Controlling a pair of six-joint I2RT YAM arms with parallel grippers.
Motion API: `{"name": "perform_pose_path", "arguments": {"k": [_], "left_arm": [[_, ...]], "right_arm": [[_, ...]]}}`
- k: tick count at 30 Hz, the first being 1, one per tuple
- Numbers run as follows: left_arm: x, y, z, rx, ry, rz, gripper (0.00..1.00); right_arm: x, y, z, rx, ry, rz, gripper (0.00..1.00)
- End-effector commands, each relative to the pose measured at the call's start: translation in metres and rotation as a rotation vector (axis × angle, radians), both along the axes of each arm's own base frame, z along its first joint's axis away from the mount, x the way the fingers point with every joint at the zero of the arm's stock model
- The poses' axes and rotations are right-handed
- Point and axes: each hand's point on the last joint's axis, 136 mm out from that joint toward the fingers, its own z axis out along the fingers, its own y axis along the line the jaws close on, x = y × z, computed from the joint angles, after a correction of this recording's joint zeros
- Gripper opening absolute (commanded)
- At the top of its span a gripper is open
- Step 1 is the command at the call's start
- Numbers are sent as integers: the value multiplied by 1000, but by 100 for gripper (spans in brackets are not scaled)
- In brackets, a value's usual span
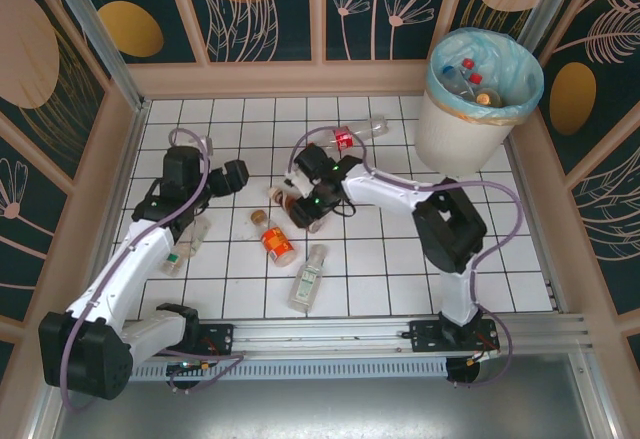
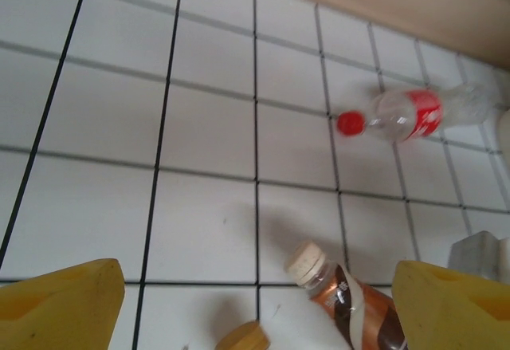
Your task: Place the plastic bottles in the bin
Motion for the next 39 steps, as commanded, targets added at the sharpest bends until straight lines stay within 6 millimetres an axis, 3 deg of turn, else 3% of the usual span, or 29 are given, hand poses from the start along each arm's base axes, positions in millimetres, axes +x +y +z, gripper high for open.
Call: {"name": "perform_pose_path", "arguments": {"k": [1, 7, 11, 15, 18, 22, 29, 31, 35, 39], "left_arm": [[12, -8, 60, -75, -141, -14, 85], [19, -26, 111, -154, -232, -43, 83], [17, -61, 133, -129, -269, -128, 80], [12, -99, 155, -142, -302, -220, 78], [4, -124, 166, -147, -322, -285, 78], [-5, -143, 168, -150, -326, -340, 79], [-12, -172, 157, -151, -290, -421, 79], [-13, -177, 156, -144, -282, -439, 80], [-12, -175, 154, -116, -279, -436, 81], [-12, -173, 151, -107, -275, -429, 82]], "right_arm": [[38, -25, 83, 67, -187, -118, 50], [107, -106, 176, 76, -463, -395, 42], [146, -177, 251, 69, -701, -655, 38], [165, -251, 318, 40, -956, -917, 34], [171, -292, 346, 32, -1076, -1042, 31], [177, -323, 358, -7, -1146, -1124, 30], [183, -375, 342, -246, -1164, -1264, 37], [183, -386, 336, -257, -1142, -1288, 43], [186, -398, 326, -282, -1112, -1300, 66], [189, -402, 317, -274, -1073, -1294, 69]]}}
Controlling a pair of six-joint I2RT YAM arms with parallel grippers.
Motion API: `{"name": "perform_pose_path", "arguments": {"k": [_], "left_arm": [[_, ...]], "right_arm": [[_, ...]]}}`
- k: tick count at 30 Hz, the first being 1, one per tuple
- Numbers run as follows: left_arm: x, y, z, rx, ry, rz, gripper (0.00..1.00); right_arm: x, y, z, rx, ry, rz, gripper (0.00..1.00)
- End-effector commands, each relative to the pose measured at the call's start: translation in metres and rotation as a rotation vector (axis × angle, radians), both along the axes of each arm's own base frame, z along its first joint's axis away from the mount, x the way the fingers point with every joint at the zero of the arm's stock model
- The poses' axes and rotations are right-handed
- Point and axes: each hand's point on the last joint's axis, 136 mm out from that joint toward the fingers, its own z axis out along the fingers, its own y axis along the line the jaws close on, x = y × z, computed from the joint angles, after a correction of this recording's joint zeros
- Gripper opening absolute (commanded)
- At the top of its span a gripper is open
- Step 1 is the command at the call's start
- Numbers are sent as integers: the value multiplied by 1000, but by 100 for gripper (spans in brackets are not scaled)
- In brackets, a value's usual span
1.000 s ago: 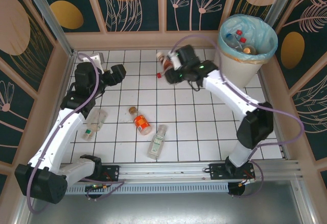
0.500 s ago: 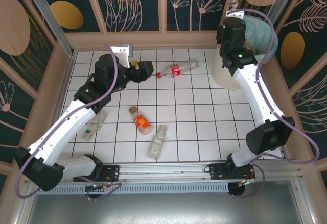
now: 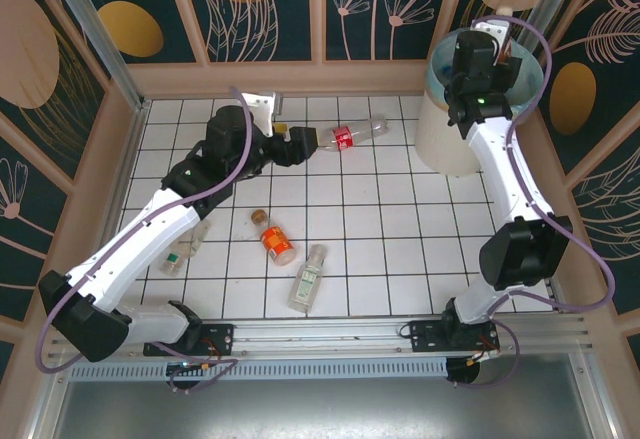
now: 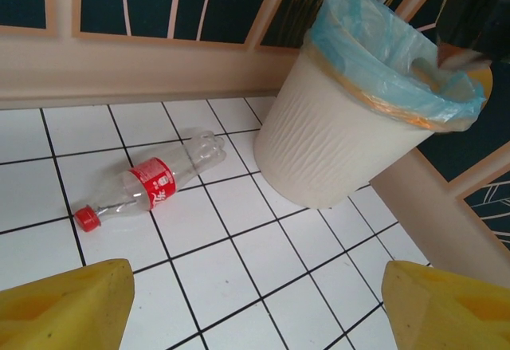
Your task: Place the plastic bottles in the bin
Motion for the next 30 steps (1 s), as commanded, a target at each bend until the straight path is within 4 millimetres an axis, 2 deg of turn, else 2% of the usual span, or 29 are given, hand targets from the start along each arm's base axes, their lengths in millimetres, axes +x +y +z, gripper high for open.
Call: {"name": "perform_pose_path", "arguments": {"k": [1, 10, 14, 16, 19, 24, 27, 30], "left_arm": [[-1, 1, 11, 8, -33, -2, 82], [-1, 6, 5, 18, -27, 18, 84], [-2, 7, 6, 20, -31, 24, 84], [-2, 7, 4, 22, -29, 25, 84], [-1, 9, 1, 28, -28, 32, 84], [1, 13, -5, 51, -24, 55, 84], [2, 15, -11, 67, -20, 64, 84], [5, 19, -13, 82, -26, 91, 84]], "right_arm": [[-2, -4, 9, 28, -23, -10, 69], [-8, 1, 10, 67, -34, 30, 68], [-10, 2, 8, 71, -19, 36, 62], [-12, 5, 4, 90, -7, 48, 58], [-16, 20, -3, 128, -4, 97, 51], [-21, 25, -22, 163, 13, 106, 47], [-22, 49, -20, 201, 6, 176, 44], [-28, 98, -4, 201, -35, 314, 45]]}}
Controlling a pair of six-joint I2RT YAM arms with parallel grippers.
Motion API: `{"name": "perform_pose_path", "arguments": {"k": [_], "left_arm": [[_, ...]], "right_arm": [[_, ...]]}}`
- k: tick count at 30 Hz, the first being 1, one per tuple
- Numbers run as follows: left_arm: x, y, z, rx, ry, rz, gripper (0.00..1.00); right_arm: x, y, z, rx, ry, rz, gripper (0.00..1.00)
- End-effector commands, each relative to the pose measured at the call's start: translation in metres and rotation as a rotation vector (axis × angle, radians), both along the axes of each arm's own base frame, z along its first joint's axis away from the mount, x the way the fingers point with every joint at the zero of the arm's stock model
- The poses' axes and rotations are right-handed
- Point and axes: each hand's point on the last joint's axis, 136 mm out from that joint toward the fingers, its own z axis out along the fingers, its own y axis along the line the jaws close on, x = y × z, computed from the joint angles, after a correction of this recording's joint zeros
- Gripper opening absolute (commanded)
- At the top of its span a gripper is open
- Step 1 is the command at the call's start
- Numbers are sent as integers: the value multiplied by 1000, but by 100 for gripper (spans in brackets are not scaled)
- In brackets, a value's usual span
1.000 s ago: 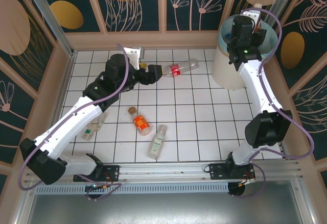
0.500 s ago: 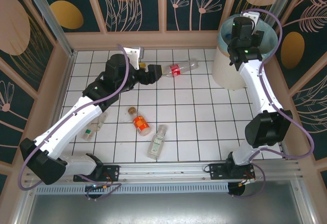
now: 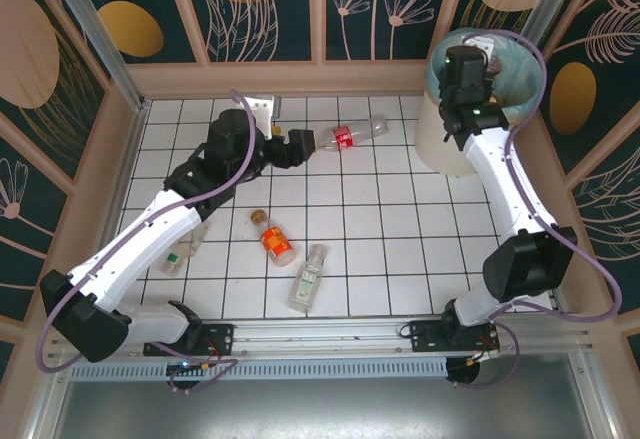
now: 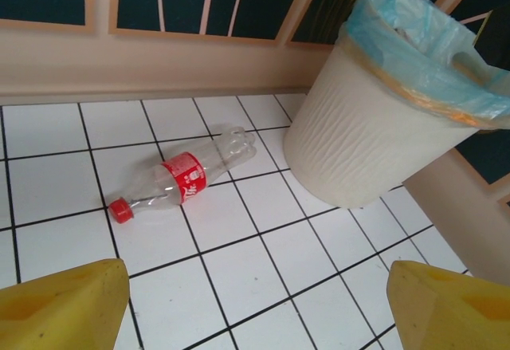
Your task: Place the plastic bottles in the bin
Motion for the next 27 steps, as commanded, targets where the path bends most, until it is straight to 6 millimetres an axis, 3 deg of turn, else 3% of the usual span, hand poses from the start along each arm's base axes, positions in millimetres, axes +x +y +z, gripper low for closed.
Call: {"name": "perform_pose_path", "arguments": {"k": [1, 4, 6, 8, 11, 14, 19, 22, 23, 24, 27], "left_arm": [[-1, 9, 3, 30, -31, 33, 85], [1, 17, -1, 50, -31, 71, 85], [1, 23, -7, 70, -21, 98, 86], [0, 30, -17, 95, -2, 126, 86], [-4, 40, -34, 126, 27, 158, 87], [-11, 52, -60, 161, 72, 187, 88], [-26, 60, -93, 169, 144, 192, 88], [-33, 66, -109, 178, 169, 197, 88], [-34, 67, -111, 181, 171, 200, 88], [-36, 69, -113, 183, 174, 203, 88], [-38, 71, -116, 191, 178, 208, 88]], "right_arm": [[-16, 66, 33, 50, -107, 192, 45], [-27, 144, 37, 14, -135, 461, 51], [-33, 192, 26, -11, -119, 645, 55], [-37, 240, 1, -25, -59, 826, 60], [-32, 282, -47, -88, 73, 976, 65], [-18, 303, -106, -203, 209, 1037, 77], [15, 303, -187, -328, 386, 1021, 82], [40, 292, -220, -259, 476, 1008, 84], [41, 297, -228, -231, 500, 1024, 85], [55, 282, -237, -202, 527, 988, 85], [71, 273, -259, -153, 580, 967, 86]]}}
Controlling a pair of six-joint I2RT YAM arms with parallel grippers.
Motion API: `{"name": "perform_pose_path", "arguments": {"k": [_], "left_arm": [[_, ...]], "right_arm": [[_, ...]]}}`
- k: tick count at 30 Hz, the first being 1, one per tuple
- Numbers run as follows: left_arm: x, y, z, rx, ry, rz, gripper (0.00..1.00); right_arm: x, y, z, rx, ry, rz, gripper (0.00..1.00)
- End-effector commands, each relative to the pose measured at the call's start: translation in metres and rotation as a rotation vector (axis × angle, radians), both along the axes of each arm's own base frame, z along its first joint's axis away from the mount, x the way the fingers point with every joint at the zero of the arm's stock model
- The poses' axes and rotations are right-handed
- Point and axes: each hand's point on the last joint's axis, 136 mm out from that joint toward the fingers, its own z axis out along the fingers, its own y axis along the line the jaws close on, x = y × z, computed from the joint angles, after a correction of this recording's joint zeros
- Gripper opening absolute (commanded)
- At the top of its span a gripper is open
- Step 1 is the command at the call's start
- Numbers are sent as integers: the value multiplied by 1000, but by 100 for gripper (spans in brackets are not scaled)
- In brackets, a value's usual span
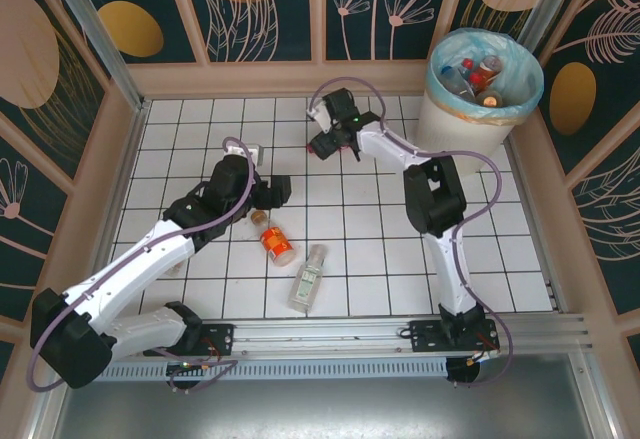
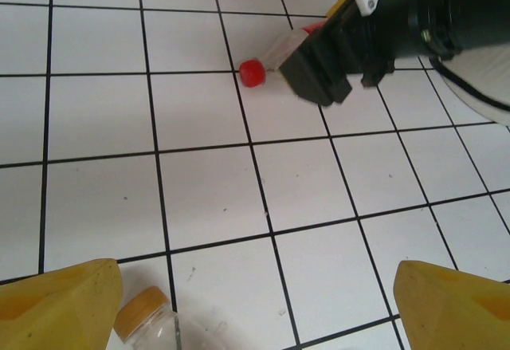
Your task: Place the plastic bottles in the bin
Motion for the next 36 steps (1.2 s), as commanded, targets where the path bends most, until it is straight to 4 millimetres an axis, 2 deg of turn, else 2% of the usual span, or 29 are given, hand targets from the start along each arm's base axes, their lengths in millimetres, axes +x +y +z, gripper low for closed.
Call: {"name": "perform_pose_path", "arguments": {"k": [1, 6, 12, 18, 26, 36], "left_arm": [[-2, 7, 4, -7, -13, 32, 89], [-1, 5, 7, -13, -21, 29, 89], [-1, 5, 6, -18, -17, 33, 89], [-1, 1, 6, -41, -18, 24, 89], [1, -5, 6, -56, -13, 6, 89], [2, -7, 1, -58, -4, 3, 89]], "right_arm": [[17, -14, 4, 49, 46, -40, 87], [29, -23, -17, 76, 97, -61, 88], [24, -35, -39, 125, 211, -93, 89], [-6, -30, -43, 187, 336, -98, 93], [-51, -6, -29, 215, 391, -56, 98], [-84, -2, -27, 120, 411, -31, 99]]}}
